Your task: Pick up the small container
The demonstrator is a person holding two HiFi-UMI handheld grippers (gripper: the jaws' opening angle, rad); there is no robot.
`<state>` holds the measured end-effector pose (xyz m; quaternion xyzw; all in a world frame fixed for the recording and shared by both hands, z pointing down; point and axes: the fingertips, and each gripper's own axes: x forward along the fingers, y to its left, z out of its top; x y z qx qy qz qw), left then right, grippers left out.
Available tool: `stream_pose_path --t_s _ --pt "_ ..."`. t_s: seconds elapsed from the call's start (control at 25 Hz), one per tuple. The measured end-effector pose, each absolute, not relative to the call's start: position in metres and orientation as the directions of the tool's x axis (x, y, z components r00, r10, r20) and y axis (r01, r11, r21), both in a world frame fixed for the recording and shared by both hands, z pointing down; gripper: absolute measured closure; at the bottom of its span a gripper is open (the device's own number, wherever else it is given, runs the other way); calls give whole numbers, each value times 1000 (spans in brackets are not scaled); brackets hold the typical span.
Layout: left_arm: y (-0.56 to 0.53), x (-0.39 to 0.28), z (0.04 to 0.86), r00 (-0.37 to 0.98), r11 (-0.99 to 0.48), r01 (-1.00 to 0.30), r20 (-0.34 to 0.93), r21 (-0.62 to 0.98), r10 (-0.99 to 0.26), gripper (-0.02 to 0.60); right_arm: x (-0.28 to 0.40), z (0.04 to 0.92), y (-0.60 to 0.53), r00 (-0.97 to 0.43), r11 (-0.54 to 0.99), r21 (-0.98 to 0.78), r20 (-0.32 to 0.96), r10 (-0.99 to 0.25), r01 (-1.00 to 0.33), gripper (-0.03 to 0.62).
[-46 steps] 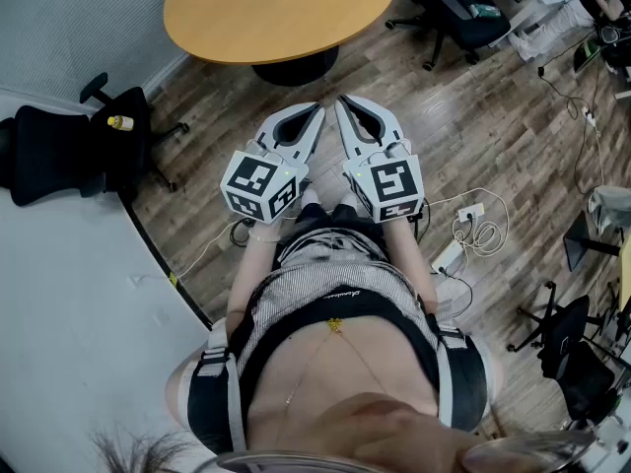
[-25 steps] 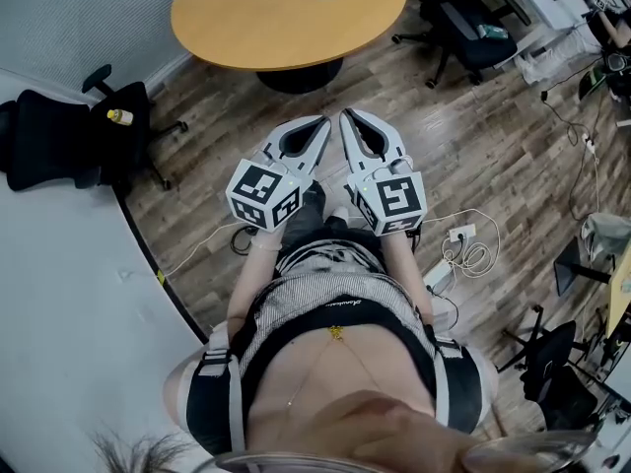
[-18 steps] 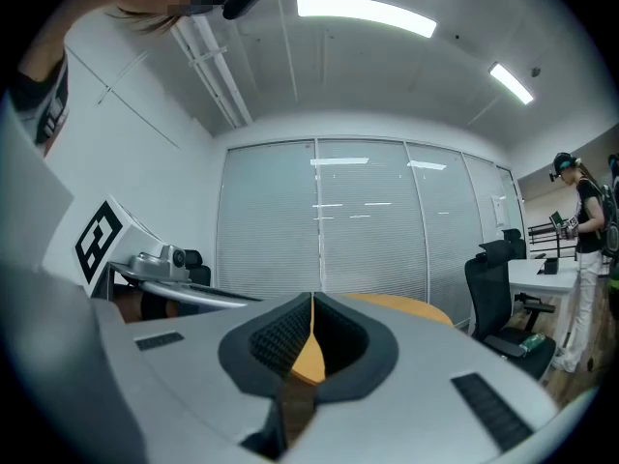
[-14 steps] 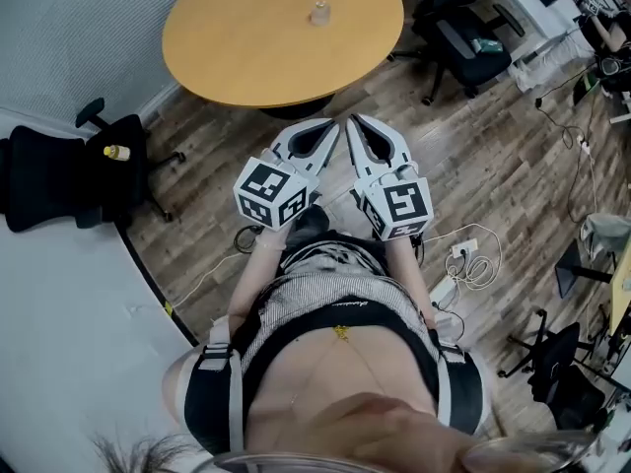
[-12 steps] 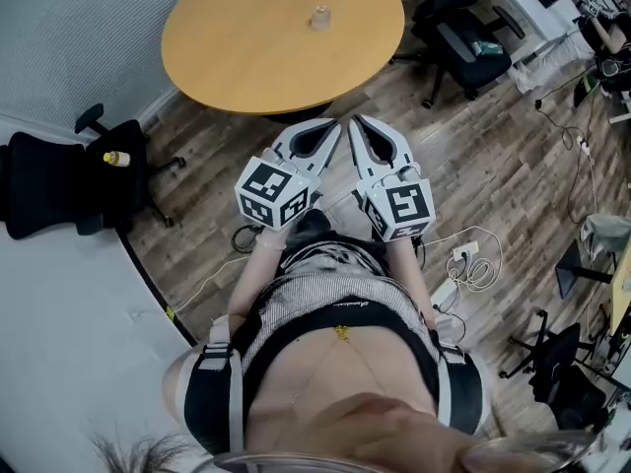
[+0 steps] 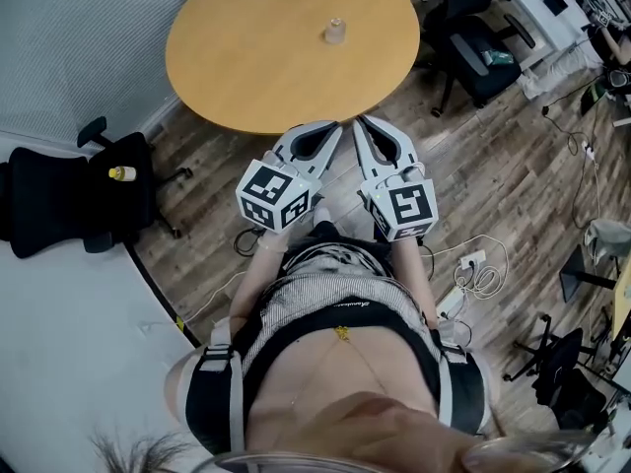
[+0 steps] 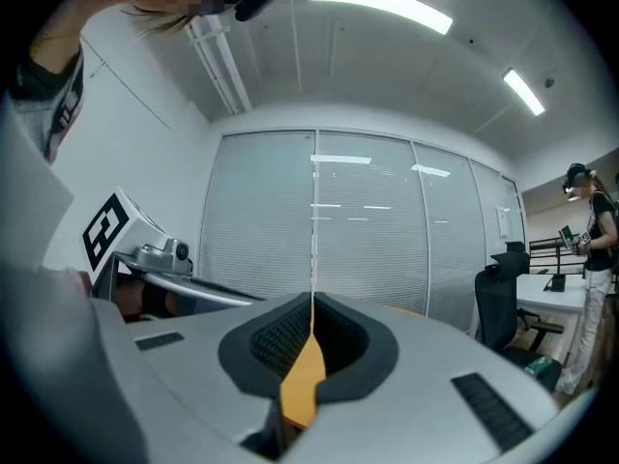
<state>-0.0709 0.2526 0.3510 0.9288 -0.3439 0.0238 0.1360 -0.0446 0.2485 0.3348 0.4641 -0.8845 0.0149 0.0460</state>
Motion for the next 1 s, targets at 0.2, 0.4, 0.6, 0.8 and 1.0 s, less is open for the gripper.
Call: stream_pose_path --t_s 0.2,0.4,0.6,0.8,1.0 --pt "240 -90 355 760 -723 -648 144 240 -633 563 -64 339 235 -566 569 2 100 -818 -822 571" --pt "234 -98 363 761 -718 -648 162 257 -629 563 -70 351 228 -561 564 -15 133 -817 -826 571" --pt "216 -101 364 745 -701 -665 160 259 -648 563 -69 353 213 -570 574 -15 140 -810 -819 571" --pt "186 -87 363 723 -680 -689 161 251 -672 563 -56 353 183 -601 602 -32 120 -790 -798 571" --pt "138 -63 351 708 -673 -703 149 229 -690 563 -38 343 133 -630 631 -22 99 -770 -775 571"
